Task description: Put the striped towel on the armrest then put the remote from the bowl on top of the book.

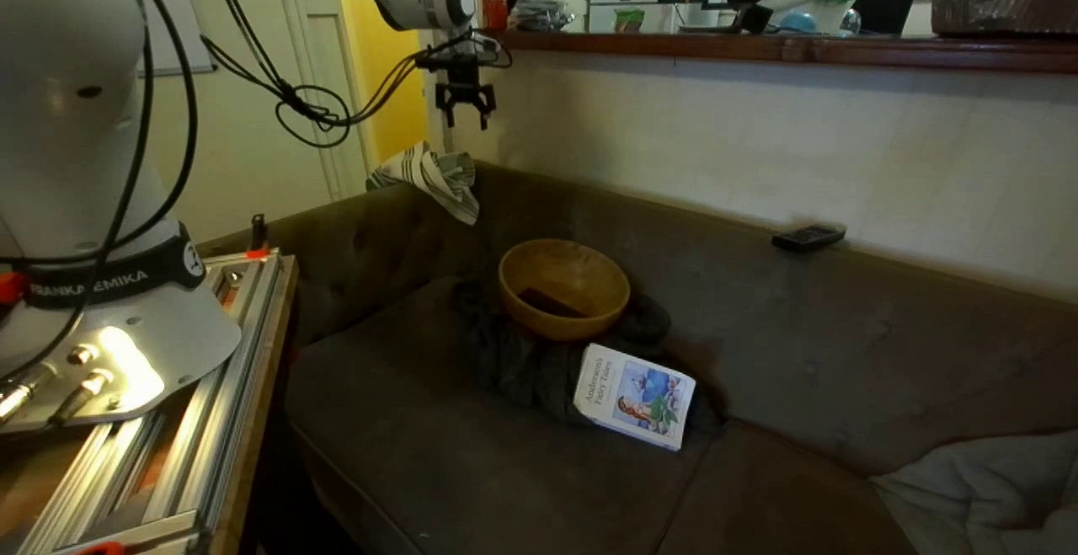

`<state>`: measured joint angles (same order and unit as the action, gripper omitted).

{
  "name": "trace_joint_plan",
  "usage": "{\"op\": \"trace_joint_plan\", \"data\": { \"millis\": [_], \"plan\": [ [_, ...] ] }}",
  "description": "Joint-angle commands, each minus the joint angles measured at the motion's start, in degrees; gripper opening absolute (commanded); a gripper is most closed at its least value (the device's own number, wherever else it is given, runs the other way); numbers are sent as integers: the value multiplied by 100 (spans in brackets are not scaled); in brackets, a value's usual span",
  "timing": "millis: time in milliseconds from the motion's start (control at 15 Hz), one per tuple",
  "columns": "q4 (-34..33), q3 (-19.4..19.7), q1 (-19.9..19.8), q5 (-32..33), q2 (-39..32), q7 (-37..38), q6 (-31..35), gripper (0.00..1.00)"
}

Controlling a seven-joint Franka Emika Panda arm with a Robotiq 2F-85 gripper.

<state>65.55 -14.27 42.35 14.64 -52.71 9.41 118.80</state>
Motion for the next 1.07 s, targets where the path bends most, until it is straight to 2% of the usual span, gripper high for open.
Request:
{"op": "trace_joint_plan", "data": {
  "millis": [0,200,467,533,733,1000],
  "plan": [
    [1390,-218,-517,-125,678,-16,1499,100],
    [2195,-506,-1053,-162,910,-427,2616,100],
    [3319,-1002,-1907,-299,1294,-915,2975,100],
    [3577,-860,-1927,-608,1406,-1058,3148,100],
    [4429,-621,-2172,-1066,1806,-594,3560,100],
    [5608,-65,-2356,-1390,2329,-115,4209,100]
  ]
}}
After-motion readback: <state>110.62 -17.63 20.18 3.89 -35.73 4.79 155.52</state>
